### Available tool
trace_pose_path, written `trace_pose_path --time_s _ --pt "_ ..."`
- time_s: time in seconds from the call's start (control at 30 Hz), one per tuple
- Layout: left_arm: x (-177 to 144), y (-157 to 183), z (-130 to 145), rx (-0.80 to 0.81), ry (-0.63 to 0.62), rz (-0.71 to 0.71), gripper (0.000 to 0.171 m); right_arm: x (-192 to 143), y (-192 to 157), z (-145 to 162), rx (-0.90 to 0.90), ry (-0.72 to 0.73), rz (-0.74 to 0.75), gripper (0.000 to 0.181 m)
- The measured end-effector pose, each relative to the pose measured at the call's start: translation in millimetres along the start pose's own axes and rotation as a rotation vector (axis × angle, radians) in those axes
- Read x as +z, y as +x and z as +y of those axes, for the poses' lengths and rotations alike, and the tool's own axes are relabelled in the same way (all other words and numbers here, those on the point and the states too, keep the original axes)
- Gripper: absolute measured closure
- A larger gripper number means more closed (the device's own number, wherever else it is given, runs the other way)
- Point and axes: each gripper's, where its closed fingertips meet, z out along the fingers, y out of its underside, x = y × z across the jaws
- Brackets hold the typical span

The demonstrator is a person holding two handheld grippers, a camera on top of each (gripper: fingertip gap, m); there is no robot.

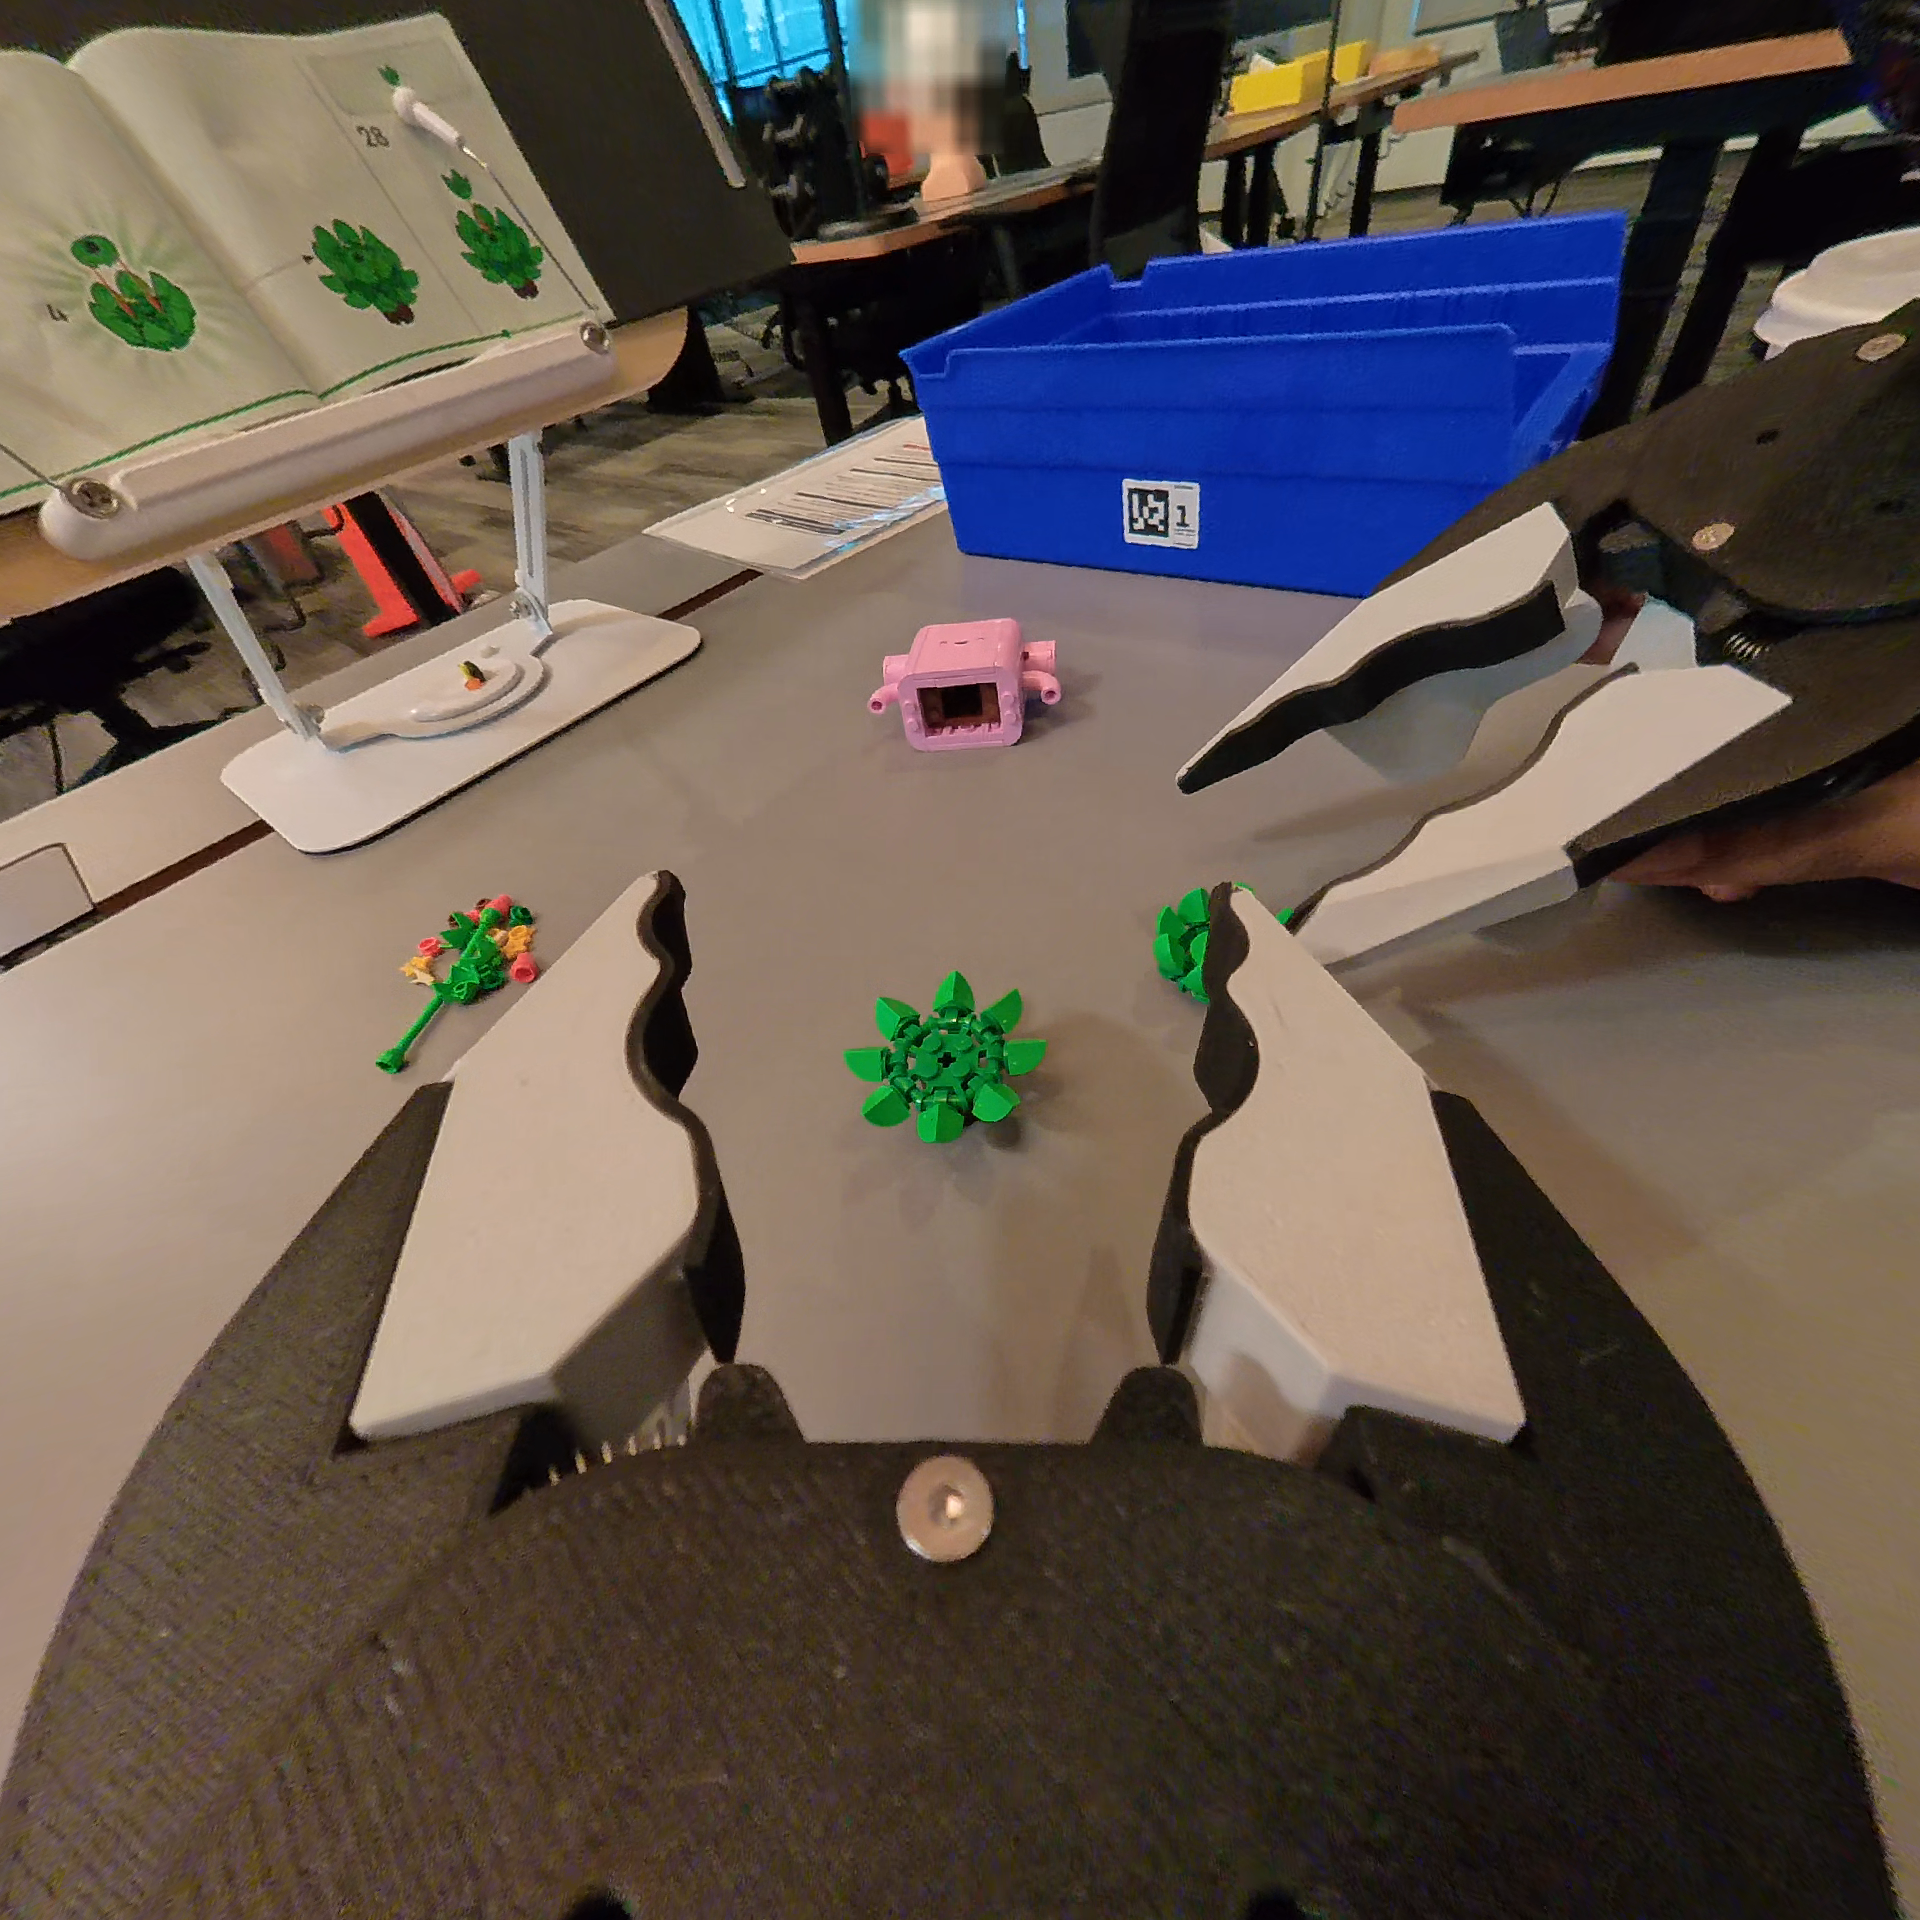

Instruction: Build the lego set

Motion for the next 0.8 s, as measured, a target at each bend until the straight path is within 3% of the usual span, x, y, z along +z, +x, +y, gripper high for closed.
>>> trace_pose_path --time_s 0.13,0.23,0.33,0.43,0.6,0.8 --pt "2.1 -1.6 2.3 -0.004 -0.019 -0.011 0.069 -0.2 2.1 -0.3 -0.009 0.002 0.025 0.108" --pt "3.3 -3.7 3.8 0.006 -0.032 -0.038 0.069 -6.0 2.2 -10.7 0.021 0.074 0.021 0.071" --pt "2.4 -5.5 2.8 0.032 -0.026 -0.077 0.069 -18.0 -1.2 -33.0 0.059 0.232 0.007 0.062" --pt "0.0 -5.8 0.2 0.061 -0.006 -0.108 0.07 -24.1 -4.7 -45.9 -0.003 0.326 0.05 0.068" --pt "-5.6 -5.8 -4.3 0.071 0.035 -0.12 0.077 -22.7 -7.8 -48.2 -0.061 0.335 0.085 0.086" --pt "-10.3 -13.2 -6.0 -0.099 0.068 -0.023 0.078 -21.7 -6.6 -47.6 -0.025 0.331 0.053 0.111"
